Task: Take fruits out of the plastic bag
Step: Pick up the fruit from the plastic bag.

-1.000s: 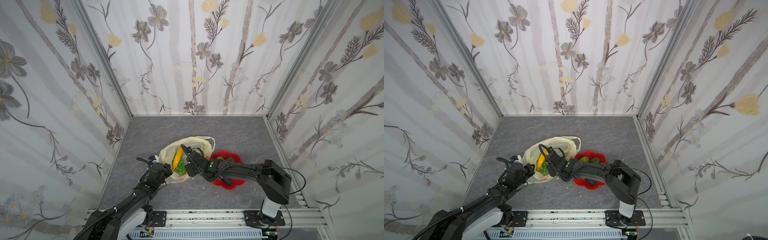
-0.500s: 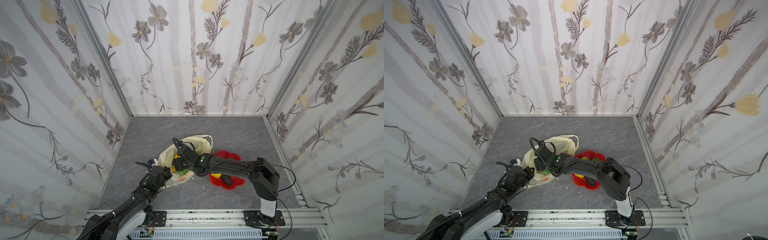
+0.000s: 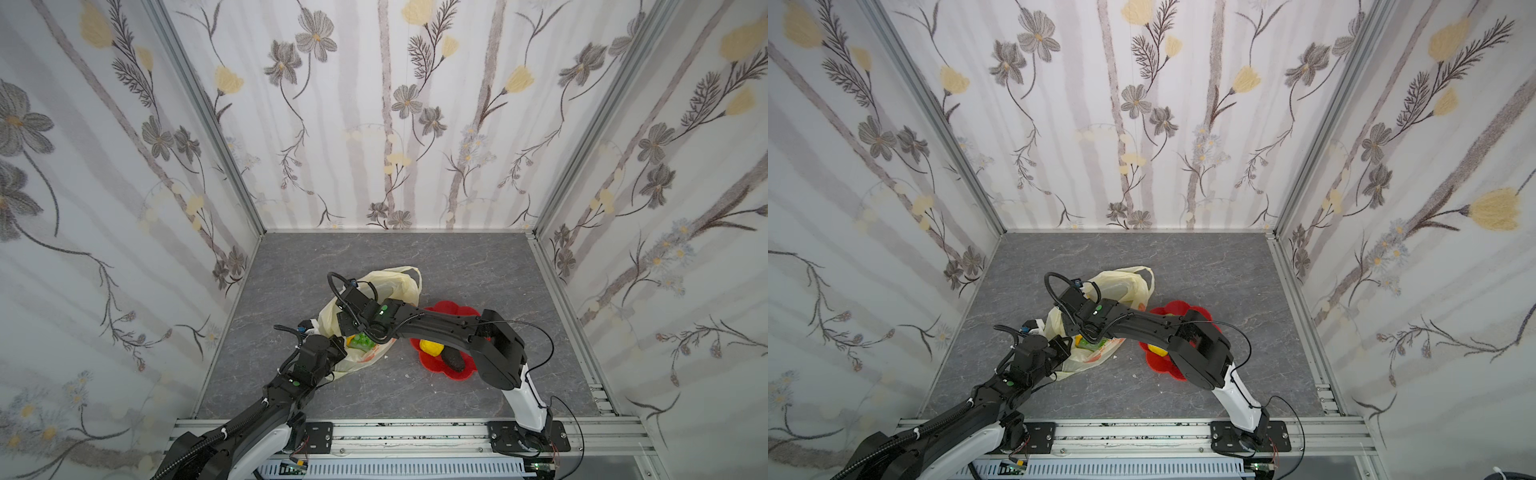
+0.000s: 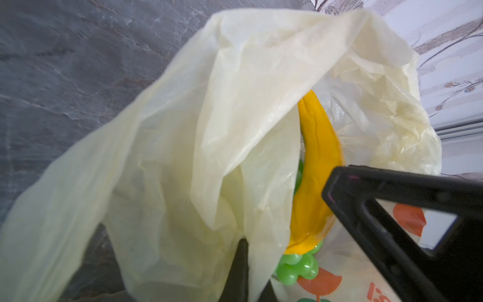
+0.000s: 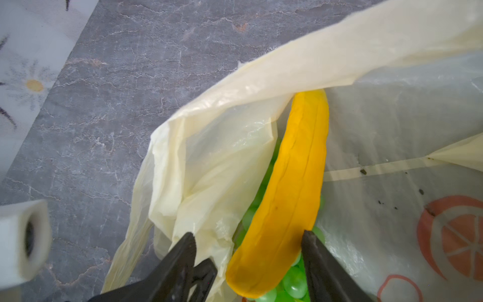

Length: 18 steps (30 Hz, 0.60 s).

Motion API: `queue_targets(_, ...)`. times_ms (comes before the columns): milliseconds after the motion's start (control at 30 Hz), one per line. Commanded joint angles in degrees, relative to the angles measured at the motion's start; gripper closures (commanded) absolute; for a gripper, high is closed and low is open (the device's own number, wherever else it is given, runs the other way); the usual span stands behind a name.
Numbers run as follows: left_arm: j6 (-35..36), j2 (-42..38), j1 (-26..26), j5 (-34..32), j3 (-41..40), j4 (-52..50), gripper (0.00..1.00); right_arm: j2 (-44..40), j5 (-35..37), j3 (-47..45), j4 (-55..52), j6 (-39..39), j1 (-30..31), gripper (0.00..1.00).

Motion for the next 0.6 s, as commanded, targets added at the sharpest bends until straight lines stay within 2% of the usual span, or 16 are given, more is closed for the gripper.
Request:
queue_targets(0,-0.9,-0.1,-0.2,-1.0,-0.1,0.1,1.00,0.9,1.3,0.8,-1.1,1.2,-0.3,0.36)
queue_targets(267,-1.0,-0.1,-0.6,-1.3,0.1,0.1,1.00,1.7,2.2,0.9,-1.9,1.5,-0.9,0.38)
queue_targets(567,-0.9,0.1,-0.9,-1.8,0.0,0.2,1.00,1.2,2.6,0.9,-1.7,1.2,-1.0,0.61)
